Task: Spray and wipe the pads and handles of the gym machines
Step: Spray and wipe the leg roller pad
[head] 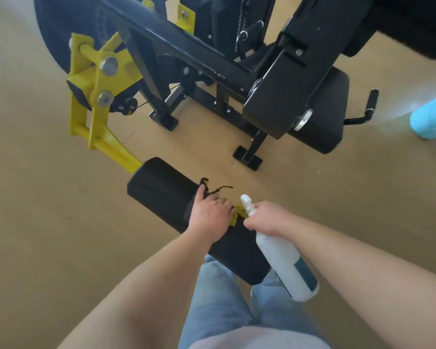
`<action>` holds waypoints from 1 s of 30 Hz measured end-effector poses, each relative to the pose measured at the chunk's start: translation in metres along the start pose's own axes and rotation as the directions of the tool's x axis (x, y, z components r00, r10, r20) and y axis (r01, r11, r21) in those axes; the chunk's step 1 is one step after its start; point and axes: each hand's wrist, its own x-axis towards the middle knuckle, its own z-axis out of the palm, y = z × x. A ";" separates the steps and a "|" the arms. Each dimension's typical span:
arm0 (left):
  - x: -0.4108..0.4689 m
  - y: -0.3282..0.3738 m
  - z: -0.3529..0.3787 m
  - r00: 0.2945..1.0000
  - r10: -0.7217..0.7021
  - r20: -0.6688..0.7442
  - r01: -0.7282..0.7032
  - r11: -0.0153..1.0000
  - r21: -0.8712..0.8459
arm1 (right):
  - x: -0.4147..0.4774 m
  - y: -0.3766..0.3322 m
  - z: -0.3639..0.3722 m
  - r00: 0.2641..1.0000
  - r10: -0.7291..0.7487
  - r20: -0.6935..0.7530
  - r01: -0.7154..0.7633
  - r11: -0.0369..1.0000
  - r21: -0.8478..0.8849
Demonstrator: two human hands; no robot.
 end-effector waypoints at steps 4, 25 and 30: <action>-0.008 0.024 0.016 0.989 0.148 0.018 -0.148 0.989 0.008 | 0.009 0.024 -0.012 0.994 0.112 0.006 -0.112 0.994 0.014; 0.030 0.026 -0.013 0.963 -0.202 0.176 0.165 0.965 0.201 | 0.003 0.096 0.009 0.964 0.117 0.240 -0.143 0.985 0.095; 0.004 0.089 0.010 0.986 0.004 0.165 -0.038 0.978 0.204 | -0.008 0.104 0.009 0.967 0.039 0.254 -0.050 0.998 0.037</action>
